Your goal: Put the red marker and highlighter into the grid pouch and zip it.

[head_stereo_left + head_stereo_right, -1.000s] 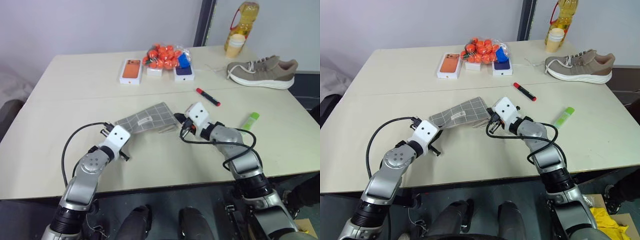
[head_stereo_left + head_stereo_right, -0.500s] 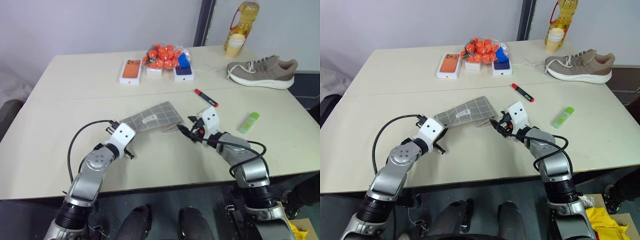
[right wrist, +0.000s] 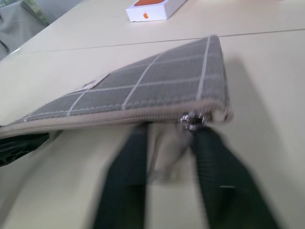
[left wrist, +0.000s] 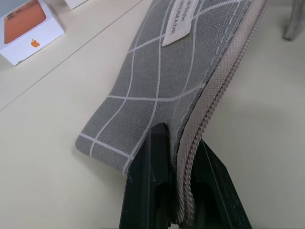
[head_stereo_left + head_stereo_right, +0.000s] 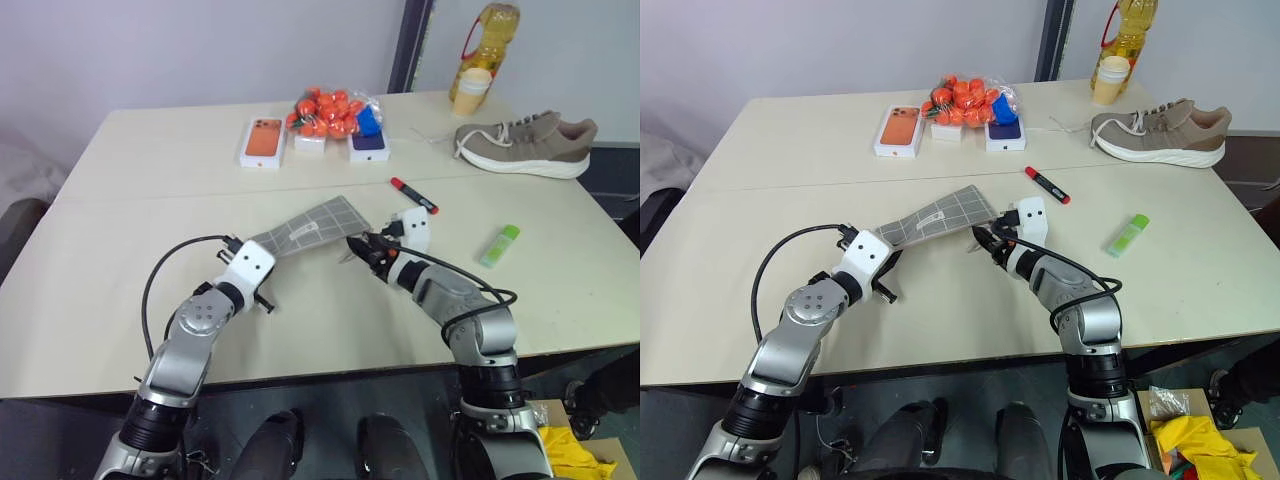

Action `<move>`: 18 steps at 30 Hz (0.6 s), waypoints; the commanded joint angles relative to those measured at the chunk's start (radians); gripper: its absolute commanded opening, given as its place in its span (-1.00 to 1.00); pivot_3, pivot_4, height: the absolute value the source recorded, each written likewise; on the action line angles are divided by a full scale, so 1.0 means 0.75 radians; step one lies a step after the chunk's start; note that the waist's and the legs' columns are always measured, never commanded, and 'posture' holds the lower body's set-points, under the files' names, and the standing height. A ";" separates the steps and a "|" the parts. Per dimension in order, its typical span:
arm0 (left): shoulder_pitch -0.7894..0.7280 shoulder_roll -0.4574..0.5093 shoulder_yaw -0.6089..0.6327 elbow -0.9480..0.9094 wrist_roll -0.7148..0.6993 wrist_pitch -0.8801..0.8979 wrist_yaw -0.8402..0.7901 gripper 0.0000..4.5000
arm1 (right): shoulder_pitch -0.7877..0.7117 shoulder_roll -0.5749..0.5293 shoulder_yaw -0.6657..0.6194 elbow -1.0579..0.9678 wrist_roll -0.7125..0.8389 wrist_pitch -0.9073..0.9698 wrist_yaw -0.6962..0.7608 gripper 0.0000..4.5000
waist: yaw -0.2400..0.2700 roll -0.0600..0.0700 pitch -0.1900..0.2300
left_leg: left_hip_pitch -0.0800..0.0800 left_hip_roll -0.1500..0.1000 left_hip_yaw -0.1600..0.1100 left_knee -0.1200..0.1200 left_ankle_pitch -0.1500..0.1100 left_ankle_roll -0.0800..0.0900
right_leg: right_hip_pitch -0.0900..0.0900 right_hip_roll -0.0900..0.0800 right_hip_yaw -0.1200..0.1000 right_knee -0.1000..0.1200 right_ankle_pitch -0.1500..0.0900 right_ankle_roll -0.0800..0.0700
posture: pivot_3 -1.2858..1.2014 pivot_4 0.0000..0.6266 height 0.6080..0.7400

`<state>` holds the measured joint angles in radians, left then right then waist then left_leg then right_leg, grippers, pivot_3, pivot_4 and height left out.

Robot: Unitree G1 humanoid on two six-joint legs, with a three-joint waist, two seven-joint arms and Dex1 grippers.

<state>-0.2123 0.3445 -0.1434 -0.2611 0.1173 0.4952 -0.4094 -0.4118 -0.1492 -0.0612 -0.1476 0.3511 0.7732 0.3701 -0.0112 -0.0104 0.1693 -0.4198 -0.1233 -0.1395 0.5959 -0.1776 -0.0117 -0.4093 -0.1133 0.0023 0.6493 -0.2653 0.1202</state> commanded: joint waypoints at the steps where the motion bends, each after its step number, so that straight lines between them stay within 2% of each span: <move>1: -0.026 -0.008 0.001 -0.020 -0.008 -0.005 0.009 -1.00 | -0.041 0.001 0.032 -0.028 0.016 0.006 -0.001 -0.97 | 0.000 0.000 0.000 | 0.000 0.000 0.000 0.000 0.000 0.000 | 0.000 0.000 0.000 0.000 0.000 0.000 | 0.03 -0.52 1.00; 6: -0.034 -0.024 -0.008 -0.024 -0.011 -0.001 0.012 -1.00 | -0.057 -0.014 0.154 -0.040 -0.044 0.001 0.006 -0.97 | -0.001 0.000 0.000 | 0.000 0.000 0.000 0.000 0.000 0.000 | 0.000 0.000 0.000 0.000 0.000 0.000 | 0.03 -0.52 1.00; 9: -0.041 -0.038 -0.011 -0.027 -0.017 0.004 0.010 -1.00 | -0.079 -0.046 0.314 -0.034 -0.127 -0.021 0.039 -0.97 | -0.002 0.000 0.000 | 0.000 0.000 0.000 0.000 0.000 0.000 | 0.000 0.000 0.000 0.000 0.000 0.000 | 0.03 -0.52 1.00; 15: -0.055 -0.066 -0.024 -0.038 -0.025 0.021 0.003 -1.00 | -0.170 0.000 0.558 0.005 -0.211 -0.068 0.124 -0.97 | -0.004 0.000 0.000 | 0.000 0.000 0.000 0.000 0.000 0.000 | 0.000 0.000 0.000 0.000 0.000 0.000 | 0.03 -0.52 1.00; 18: -0.054 -0.075 -0.028 -0.045 -0.026 0.029 -0.001 -1.00 | -0.206 0.028 0.610 0.047 -0.247 -0.097 0.132 -0.97 | -0.004 0.000 0.000 | 0.000 0.000 0.000 0.000 0.000 0.000 | 0.000 0.000 0.000 0.000 0.000 0.000 | 0.03 -0.52 1.00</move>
<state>-0.2414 0.2902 -0.1555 -0.2571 0.1076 0.5209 -0.4078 -0.5436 -0.1427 0.3775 -0.1095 0.1752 0.7303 0.4577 -0.0140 -0.0104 0.1693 -0.4198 -0.1233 -0.1397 0.5958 -0.1776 -0.0118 -0.4096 -0.1129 0.0020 0.6494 -0.2653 0.1202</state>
